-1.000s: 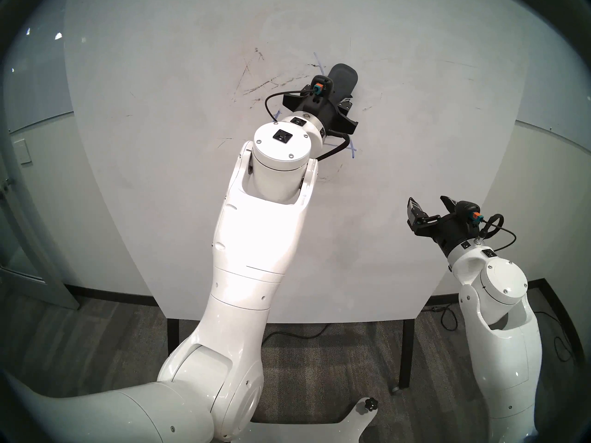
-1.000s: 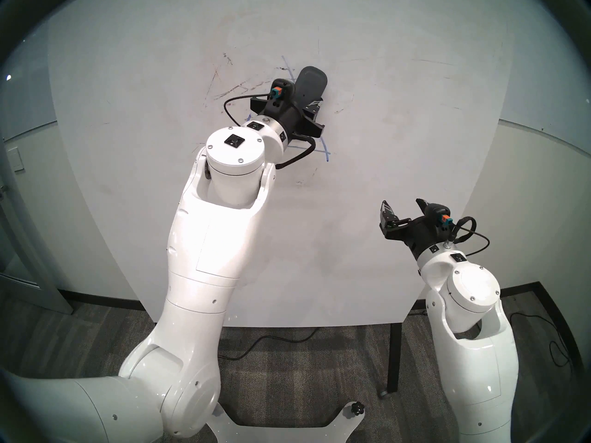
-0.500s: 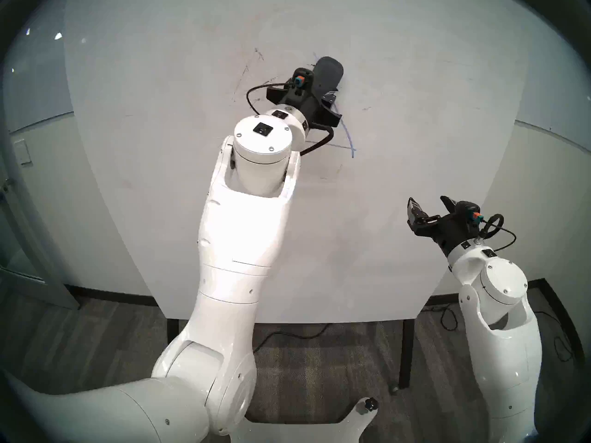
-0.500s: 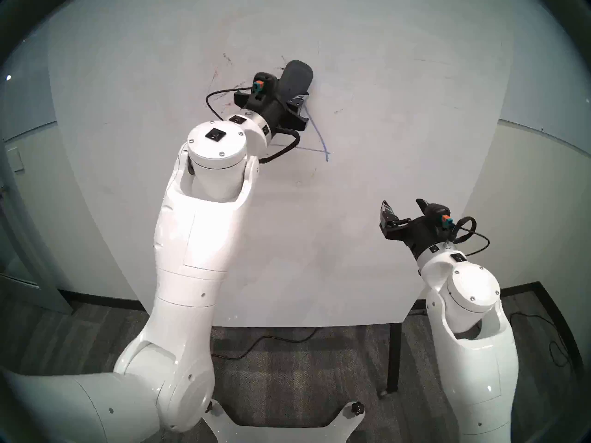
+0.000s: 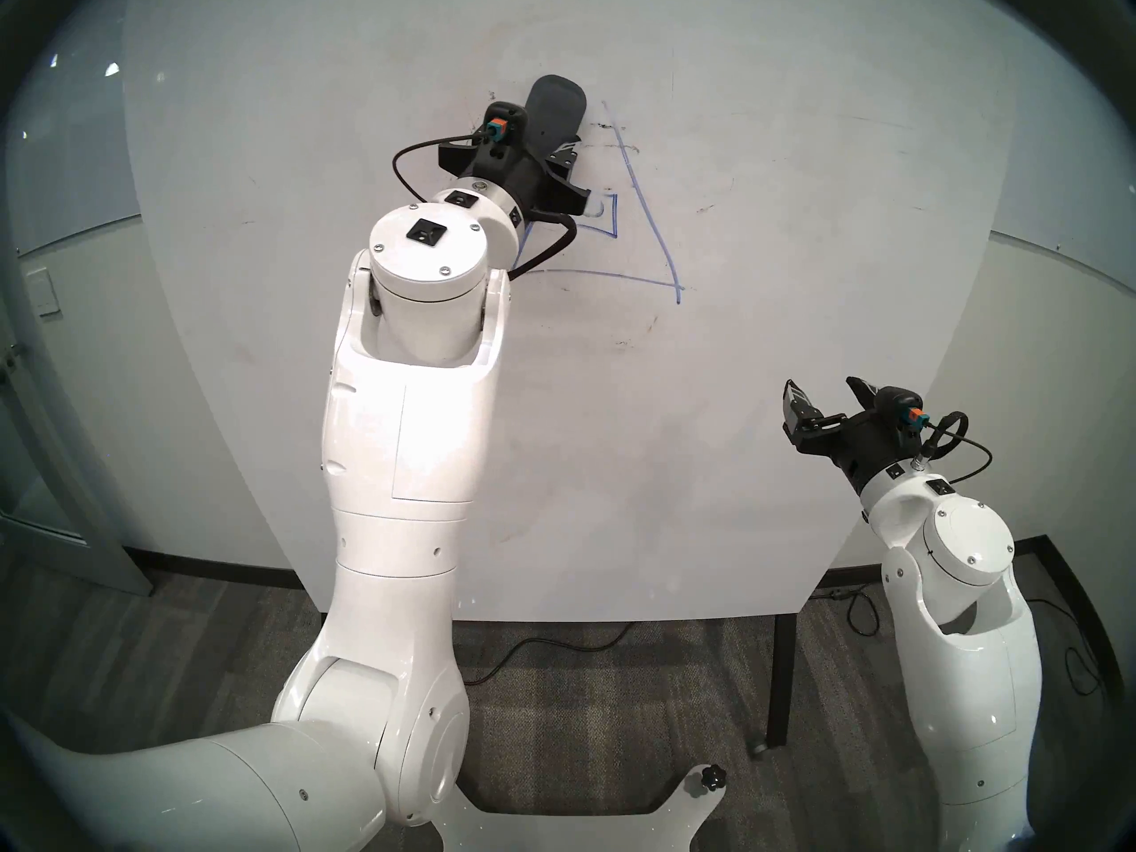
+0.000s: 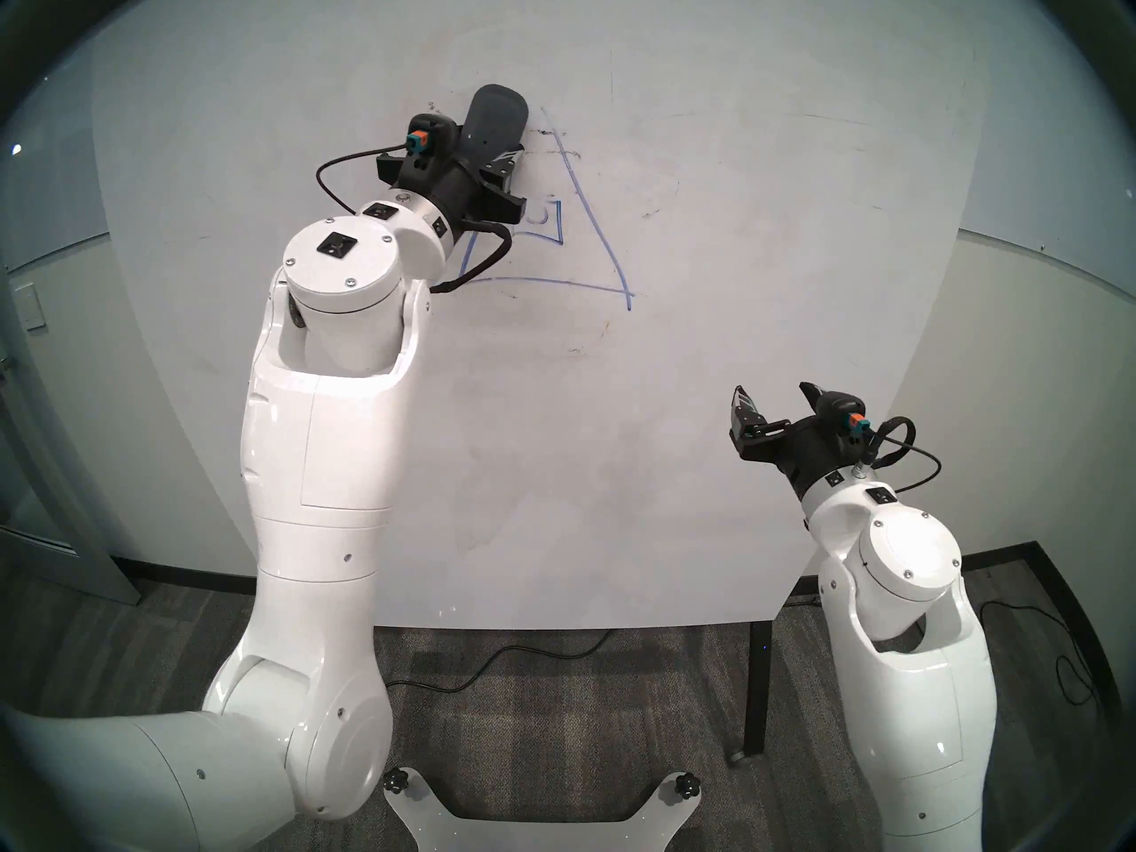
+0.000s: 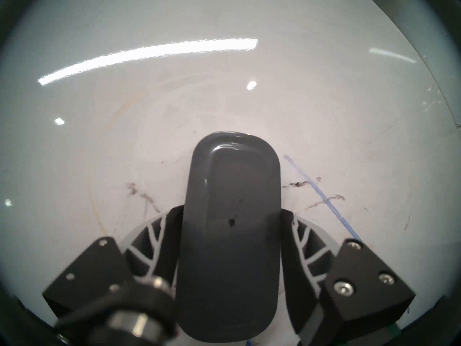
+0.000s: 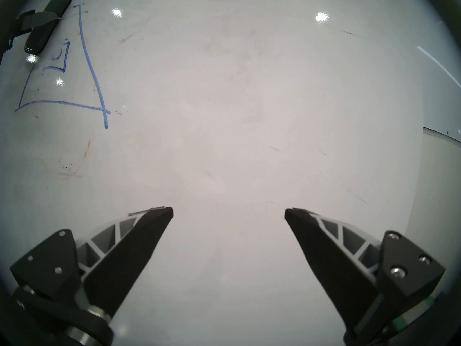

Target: Erase all marks on the whiteboard with the eraser

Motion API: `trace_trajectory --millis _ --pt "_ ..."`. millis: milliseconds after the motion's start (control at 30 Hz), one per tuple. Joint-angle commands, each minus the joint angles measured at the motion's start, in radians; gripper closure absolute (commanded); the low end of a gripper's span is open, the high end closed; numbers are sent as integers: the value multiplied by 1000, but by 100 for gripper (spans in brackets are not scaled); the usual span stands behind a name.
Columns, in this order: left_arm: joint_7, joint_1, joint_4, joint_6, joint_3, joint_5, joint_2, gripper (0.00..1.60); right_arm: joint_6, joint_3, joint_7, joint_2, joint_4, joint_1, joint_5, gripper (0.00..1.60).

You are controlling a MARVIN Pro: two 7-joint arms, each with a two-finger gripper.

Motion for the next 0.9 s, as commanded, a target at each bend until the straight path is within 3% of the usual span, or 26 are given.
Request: trace_trajectory --millis 0,633,867 --pt "18 10 -24 8 -22 13 11 160 -4 -1 2 1 -23 7 0 0" --pt "21 2 119 -36 100 20 -45 160 -4 -1 2 1 -22 8 0 0" --pt "28 -9 170 -46 115 30 -49 160 -4 -1 2 1 -22 8 0 0"
